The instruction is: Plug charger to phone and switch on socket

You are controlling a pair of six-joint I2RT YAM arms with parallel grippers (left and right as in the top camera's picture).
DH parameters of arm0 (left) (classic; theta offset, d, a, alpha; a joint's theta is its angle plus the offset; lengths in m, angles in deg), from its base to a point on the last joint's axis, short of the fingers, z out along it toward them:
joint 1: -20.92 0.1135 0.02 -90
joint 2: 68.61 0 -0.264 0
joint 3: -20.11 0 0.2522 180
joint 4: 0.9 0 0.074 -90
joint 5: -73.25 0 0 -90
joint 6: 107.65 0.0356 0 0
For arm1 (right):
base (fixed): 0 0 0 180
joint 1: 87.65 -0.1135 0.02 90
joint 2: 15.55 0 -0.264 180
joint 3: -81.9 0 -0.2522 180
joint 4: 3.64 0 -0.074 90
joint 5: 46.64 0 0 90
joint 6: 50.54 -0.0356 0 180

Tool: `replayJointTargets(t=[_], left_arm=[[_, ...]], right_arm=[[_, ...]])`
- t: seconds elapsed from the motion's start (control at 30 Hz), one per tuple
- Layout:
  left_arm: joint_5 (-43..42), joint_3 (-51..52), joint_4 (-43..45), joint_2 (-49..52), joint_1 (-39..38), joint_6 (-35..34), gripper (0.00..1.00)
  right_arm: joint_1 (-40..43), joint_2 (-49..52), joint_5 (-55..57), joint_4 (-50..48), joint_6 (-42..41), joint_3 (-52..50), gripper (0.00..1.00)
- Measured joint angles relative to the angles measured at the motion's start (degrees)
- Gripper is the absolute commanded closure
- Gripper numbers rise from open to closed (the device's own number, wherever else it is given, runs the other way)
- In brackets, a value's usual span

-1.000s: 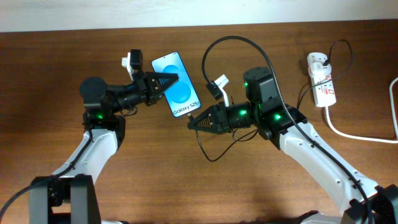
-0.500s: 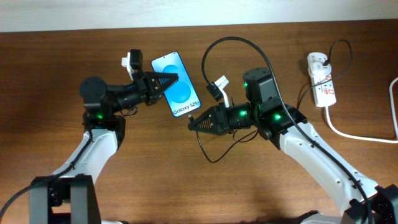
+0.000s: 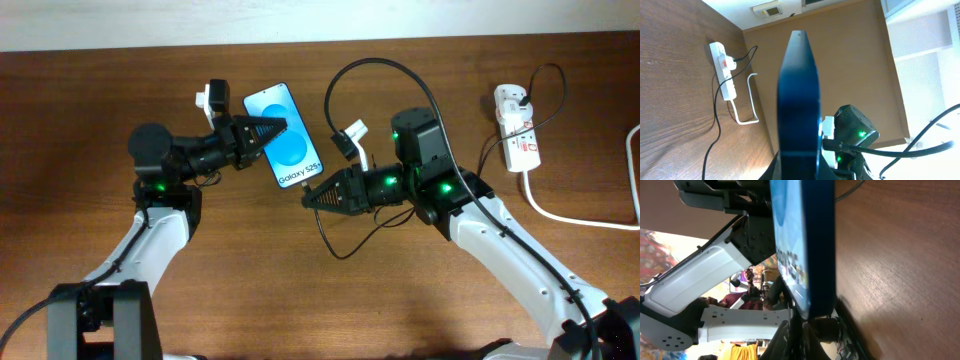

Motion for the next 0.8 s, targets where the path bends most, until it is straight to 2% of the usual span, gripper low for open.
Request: replayJointTargets(t=[0.8], left_arm=[[-0.11,0.00,0.00,0.00,0.00,0.02,1.00]], right_arm=[[0.00,0.00,0.39,-0.55,-2.08,0.00,0.96]])
